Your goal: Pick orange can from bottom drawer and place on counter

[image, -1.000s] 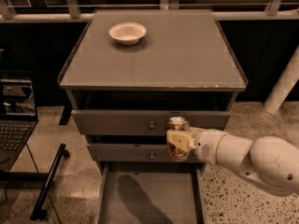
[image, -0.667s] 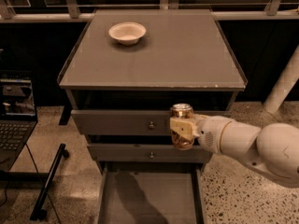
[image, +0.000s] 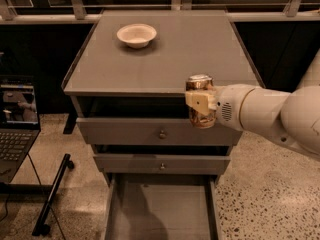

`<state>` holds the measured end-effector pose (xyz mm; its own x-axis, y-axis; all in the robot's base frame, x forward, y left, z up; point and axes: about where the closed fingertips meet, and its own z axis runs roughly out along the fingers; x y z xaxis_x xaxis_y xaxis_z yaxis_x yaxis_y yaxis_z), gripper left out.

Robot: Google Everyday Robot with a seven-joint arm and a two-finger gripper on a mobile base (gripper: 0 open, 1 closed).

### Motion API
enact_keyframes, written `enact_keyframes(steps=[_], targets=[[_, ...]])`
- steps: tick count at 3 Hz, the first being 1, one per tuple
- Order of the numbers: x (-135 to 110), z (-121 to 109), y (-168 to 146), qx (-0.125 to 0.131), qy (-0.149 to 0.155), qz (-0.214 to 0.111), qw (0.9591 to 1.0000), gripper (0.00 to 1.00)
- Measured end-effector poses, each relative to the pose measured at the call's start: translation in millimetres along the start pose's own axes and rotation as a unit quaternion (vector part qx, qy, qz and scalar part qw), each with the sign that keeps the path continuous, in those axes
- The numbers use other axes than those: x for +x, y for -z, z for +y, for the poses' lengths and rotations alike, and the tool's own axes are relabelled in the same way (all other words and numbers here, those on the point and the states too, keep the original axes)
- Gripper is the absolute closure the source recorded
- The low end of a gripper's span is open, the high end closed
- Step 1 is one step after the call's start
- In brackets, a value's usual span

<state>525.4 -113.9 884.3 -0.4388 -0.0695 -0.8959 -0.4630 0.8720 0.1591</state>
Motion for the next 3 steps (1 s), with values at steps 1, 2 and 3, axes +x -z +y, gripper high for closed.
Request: enact_keyframes(steps=[1,2,3], targets=[[0.0,0.0,0.0,0.000,0.000,0.000,1.0000,1.00],[-11.8,1.4,-4.5,-0.006,0.005,-0.012,0.9999,1.00],[-37.6,-11.7,-14.0,-0.029,0.015,-0.031,0.9990,1.00]])
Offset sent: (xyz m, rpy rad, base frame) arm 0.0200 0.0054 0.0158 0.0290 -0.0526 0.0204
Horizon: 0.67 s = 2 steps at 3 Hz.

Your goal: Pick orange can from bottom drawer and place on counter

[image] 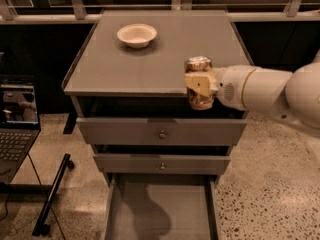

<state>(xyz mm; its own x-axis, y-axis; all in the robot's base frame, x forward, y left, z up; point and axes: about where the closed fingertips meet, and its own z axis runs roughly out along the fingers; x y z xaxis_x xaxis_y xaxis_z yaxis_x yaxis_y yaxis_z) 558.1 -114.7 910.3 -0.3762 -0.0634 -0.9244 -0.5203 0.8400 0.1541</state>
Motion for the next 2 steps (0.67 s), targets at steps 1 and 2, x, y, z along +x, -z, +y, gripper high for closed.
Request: enact_keyframes(steps=[1,2], targets=[[-27.3,-25.3,-21.4,-0.044,0.000,0.000,0.9990,1.00],[-39.6,-40.9,-58.9,-0.100,-0.003,0.031,0.9945,1.00]])
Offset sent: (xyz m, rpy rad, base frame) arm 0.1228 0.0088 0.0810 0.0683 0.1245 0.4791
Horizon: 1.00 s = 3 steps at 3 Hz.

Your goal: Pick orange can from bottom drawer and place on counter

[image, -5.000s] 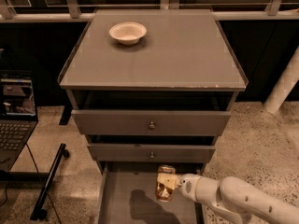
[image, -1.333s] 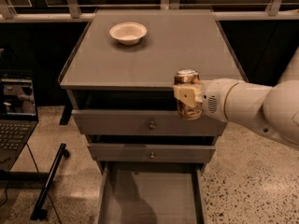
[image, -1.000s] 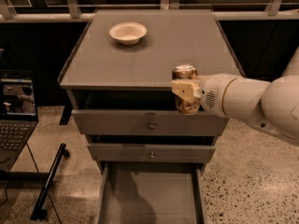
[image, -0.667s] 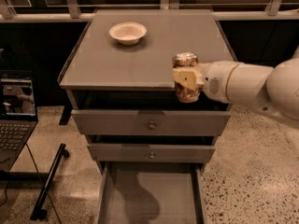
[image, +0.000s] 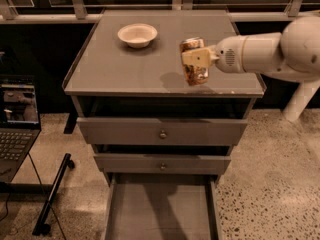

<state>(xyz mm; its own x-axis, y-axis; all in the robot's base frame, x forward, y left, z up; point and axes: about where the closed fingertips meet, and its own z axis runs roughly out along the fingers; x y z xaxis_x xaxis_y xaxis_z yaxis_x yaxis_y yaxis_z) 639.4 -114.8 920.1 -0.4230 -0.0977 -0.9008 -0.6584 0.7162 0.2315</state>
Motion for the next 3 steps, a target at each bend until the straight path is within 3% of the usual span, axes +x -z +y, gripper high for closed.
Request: enact_keyframes(steps=[1,2,3], targets=[[-17.1,-13.4,-27.2,-0.049,-0.012,0.035,0.9981,1.00],[-42.6,-26.3,-34.5,-0.066,-0.019,0.046,0.9966,1.00],[-57.6,-41.2,-41.3,-0.048,-0.024,0.052,0.9972,1.00]])
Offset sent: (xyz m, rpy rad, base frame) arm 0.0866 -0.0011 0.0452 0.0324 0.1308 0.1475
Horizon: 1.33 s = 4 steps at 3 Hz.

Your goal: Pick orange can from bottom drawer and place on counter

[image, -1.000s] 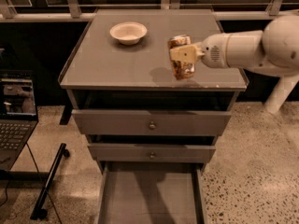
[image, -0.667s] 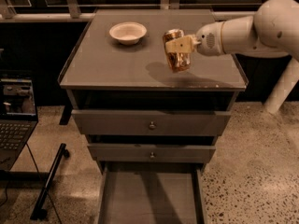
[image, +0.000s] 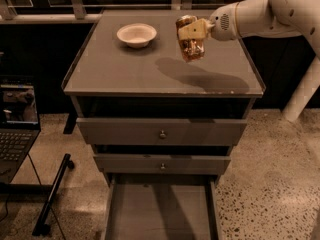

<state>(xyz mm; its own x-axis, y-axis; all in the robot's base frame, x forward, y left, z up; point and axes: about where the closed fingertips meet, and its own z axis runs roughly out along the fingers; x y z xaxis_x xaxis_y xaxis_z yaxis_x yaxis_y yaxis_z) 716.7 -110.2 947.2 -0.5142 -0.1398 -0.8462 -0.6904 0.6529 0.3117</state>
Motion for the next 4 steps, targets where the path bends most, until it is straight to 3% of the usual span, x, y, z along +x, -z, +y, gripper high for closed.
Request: enact_keyframes(steps=[1,2,3,4], targets=[[-1.6,-25.8,-9.1,0.045,-0.023,0.002,0.9987,1.00],[8.8,-55.3,-19.5,0.102,-0.048,0.009,0.9935,1.00],[27.2,-75.3,-26.5,0.157,-0.061,0.032,0.9852,0.83],[32.4,-77.9,-28.9,0.160,-0.064,0.037,0.9843,0.60]])
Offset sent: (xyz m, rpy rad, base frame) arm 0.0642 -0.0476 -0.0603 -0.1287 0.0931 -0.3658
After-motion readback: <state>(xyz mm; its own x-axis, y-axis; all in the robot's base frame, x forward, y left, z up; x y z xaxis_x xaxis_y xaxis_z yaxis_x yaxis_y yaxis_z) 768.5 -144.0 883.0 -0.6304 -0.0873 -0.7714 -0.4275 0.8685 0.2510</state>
